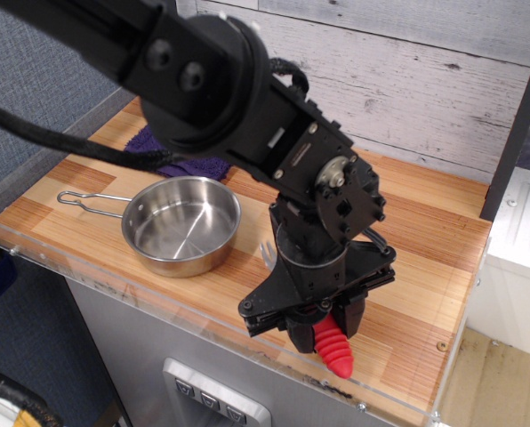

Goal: Pick up the red carrot and place it on the right of the pot

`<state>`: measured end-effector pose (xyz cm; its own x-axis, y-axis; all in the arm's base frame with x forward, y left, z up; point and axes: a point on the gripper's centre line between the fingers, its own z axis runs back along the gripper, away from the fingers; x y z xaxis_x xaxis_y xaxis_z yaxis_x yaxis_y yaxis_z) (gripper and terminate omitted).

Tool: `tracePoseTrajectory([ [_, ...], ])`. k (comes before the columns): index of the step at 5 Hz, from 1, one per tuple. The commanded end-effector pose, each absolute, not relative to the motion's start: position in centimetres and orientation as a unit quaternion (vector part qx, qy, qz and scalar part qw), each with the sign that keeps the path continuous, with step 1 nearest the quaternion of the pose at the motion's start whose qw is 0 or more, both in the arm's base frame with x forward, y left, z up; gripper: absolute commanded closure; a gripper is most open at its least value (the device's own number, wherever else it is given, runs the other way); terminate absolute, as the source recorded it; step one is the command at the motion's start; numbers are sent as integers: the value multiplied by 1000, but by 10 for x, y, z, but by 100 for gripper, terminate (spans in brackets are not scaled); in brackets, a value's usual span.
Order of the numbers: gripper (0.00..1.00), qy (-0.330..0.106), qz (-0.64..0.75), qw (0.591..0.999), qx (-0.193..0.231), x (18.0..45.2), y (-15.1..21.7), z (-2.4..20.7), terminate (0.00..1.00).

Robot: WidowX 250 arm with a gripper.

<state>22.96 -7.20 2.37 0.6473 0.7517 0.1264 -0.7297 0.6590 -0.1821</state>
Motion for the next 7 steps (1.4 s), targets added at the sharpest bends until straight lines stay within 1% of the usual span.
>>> tracePoseTrajectory([
  [1,100,-102,417,901,-64,237,-62,18,0],
  [3,100,-91,414,903,-69,243,-64,13,0],
  [4,0,-76,416,904,-59,244,-63,14,0],
  [5,0,-64,409,908,-55,245,-65,18,0],
  [7,0,-82,395,913,-58,252,-68,41,0],
])
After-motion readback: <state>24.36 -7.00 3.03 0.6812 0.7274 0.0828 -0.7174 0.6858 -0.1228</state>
